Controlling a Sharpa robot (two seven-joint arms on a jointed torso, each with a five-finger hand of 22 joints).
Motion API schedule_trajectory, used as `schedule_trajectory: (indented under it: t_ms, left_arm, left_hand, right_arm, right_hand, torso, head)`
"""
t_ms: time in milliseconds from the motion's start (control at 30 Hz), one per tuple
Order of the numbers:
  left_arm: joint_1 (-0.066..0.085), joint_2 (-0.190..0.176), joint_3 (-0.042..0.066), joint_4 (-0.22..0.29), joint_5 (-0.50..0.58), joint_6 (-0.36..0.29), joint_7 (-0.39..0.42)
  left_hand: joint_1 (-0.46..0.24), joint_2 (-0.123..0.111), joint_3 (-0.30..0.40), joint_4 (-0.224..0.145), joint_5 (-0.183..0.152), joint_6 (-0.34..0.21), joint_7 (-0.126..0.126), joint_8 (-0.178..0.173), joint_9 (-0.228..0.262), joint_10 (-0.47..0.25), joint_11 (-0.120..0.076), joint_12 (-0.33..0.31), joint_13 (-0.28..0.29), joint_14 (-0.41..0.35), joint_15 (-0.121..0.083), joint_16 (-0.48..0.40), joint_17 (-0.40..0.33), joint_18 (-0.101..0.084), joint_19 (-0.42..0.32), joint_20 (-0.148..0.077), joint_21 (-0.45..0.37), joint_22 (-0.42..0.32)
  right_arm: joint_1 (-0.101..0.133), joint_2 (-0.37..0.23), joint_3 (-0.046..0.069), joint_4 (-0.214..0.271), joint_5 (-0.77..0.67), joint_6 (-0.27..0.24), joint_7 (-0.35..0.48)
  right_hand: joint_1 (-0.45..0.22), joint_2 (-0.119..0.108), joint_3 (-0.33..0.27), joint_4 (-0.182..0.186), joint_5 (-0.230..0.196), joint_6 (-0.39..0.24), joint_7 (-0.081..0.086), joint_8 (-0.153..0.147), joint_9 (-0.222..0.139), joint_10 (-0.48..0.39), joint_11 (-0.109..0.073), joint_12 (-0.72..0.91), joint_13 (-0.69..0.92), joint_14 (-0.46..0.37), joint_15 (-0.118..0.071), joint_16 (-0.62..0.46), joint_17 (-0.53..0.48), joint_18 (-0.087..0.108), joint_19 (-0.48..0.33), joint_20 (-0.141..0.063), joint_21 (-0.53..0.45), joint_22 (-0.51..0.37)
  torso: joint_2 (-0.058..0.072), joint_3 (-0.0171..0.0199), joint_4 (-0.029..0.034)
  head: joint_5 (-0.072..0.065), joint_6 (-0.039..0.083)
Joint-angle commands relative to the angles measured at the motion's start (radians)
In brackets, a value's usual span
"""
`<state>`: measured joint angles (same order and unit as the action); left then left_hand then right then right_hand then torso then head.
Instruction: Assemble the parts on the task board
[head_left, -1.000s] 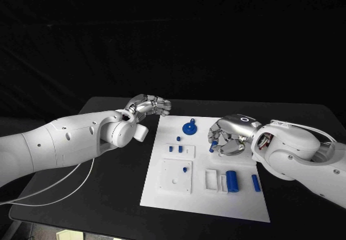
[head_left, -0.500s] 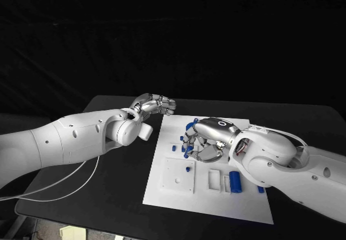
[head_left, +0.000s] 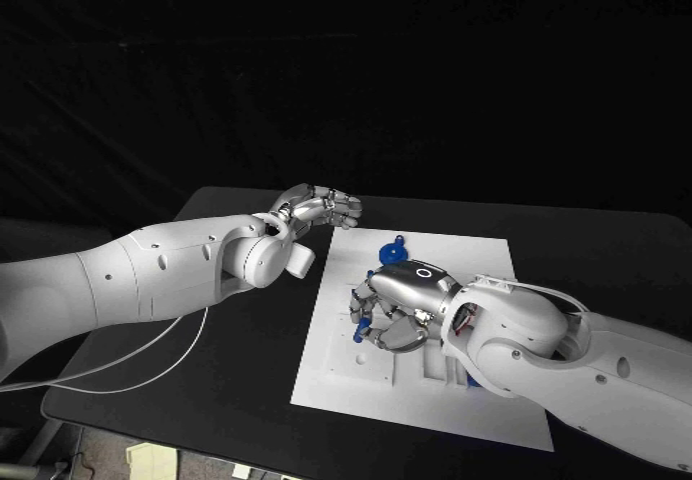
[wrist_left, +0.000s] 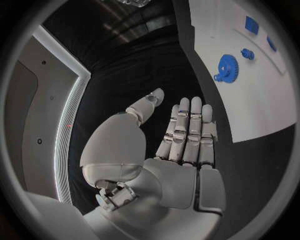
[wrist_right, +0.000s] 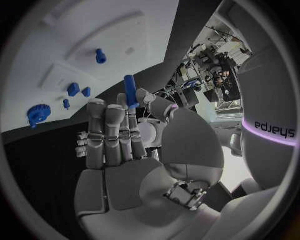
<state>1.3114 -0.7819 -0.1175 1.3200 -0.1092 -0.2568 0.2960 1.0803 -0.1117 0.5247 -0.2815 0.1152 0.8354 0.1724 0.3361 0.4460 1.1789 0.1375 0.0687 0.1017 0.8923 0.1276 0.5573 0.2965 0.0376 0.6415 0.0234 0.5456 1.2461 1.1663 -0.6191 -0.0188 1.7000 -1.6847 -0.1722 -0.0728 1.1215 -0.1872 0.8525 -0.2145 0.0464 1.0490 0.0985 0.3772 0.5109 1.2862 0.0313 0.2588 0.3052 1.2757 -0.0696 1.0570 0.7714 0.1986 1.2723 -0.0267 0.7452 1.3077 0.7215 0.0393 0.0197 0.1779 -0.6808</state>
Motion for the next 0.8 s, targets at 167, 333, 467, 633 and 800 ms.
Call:
schedule_trajectory:
  t_ms: [167, 333, 467, 633, 800]
  left_arm:
    - [0.001, 0.002, 0.001, 0.003, -0.001, 0.011, 0.012]
    - [0.001, 0.0, 0.001, 0.003, -0.001, 0.011, 0.013]
    - [0.001, 0.0, 0.001, 0.003, -0.001, 0.012, 0.013]
    - [0.001, -0.001, 0.001, 0.003, -0.001, 0.013, 0.012]
    - [0.001, -0.001, 0.001, 0.002, -0.001, 0.013, 0.011]
  left_hand:
    - [-0.003, 0.007, 0.0, -0.002, 0.003, 0.0, -0.002, 0.004, -0.001, -0.004, -0.003, 0.003, -0.001, 0.0, 0.002, -0.007, 0.001, 0.016, 0.002, 0.006, -0.004, 0.001]
    - [-0.003, 0.007, 0.0, -0.002, 0.003, -0.001, -0.002, 0.004, -0.001, -0.004, -0.003, 0.003, -0.001, 0.0, 0.002, -0.008, 0.002, 0.016, 0.002, 0.006, -0.005, 0.002]
    - [-0.003, 0.007, 0.0, -0.002, 0.003, -0.001, -0.002, 0.004, -0.001, -0.004, -0.003, 0.003, -0.001, 0.0, 0.002, -0.008, 0.002, 0.016, 0.002, 0.006, -0.005, 0.002]
    - [-0.003, 0.007, 0.0, -0.002, 0.003, -0.001, -0.002, 0.004, -0.001, -0.004, -0.003, 0.003, -0.001, 0.0, 0.002, -0.008, 0.003, 0.016, 0.002, 0.006, -0.005, 0.002]
    - [-0.003, 0.007, -0.001, -0.002, 0.002, -0.001, -0.001, 0.004, -0.001, -0.004, -0.003, 0.003, -0.001, 0.0, 0.002, -0.009, 0.004, 0.016, 0.002, 0.006, -0.005, 0.002]
  right_arm:
    - [-0.018, 0.006, -0.015, -0.013, -0.044, -0.002, 0.02]
    - [-0.027, 0.012, -0.021, -0.024, -0.06, -0.005, 0.019]
    - [-0.03, 0.013, -0.022, -0.031, -0.067, -0.004, 0.018]
    - [-0.032, 0.012, -0.025, -0.033, -0.069, 0.0, 0.018]
    - [-0.034, 0.012, -0.029, -0.034, -0.069, 0.005, 0.017]
  right_hand:
    - [0.01, 0.006, 0.004, -0.002, 0.002, 0.004, 0.0, 0.005, 0.002, 0.006, -0.005, 0.005, 0.001, -0.009, -0.014, 0.002, 0.001, 0.063, 0.005, -0.008, 0.003, 0.006]
    - [0.01, 0.006, 0.004, -0.005, 0.002, 0.003, 0.0, 0.005, 0.003, 0.006, -0.005, 0.005, 0.002, -0.009, -0.014, 0.001, 0.002, 0.063, 0.005, -0.008, 0.003, 0.006]
    - [0.01, 0.007, 0.004, -0.006, 0.002, 0.003, 0.0, 0.005, 0.004, 0.006, -0.005, 0.005, 0.002, -0.009, -0.014, 0.001, 0.002, 0.063, 0.004, -0.008, 0.003, 0.007]
    - [0.01, 0.007, 0.003, -0.007, 0.002, 0.003, 0.0, 0.006, 0.004, 0.006, -0.005, 0.006, 0.003, -0.009, -0.014, 0.001, 0.002, 0.063, 0.004, -0.009, 0.004, 0.007]
    - [0.01, 0.007, 0.003, -0.008, 0.002, 0.004, 0.0, 0.006, 0.005, 0.006, -0.005, 0.006, 0.004, -0.009, -0.014, 0.001, 0.002, 0.063, 0.004, -0.009, 0.004, 0.007]
  torso:
    - [0.0, 0.0013, -0.0006]
    - [0.0, 0.0026, -0.0012]
    - [0.0, 0.002, -0.0017]
    - [0.0, 0.0021, -0.001]
    - [0.0, 0.0013, -0.0015]
  head:
    - [0.005, -0.003]
    - [0.009, -0.007]
    - [0.01, -0.008]
    - [0.013, -0.012]
    - [0.013, -0.014]
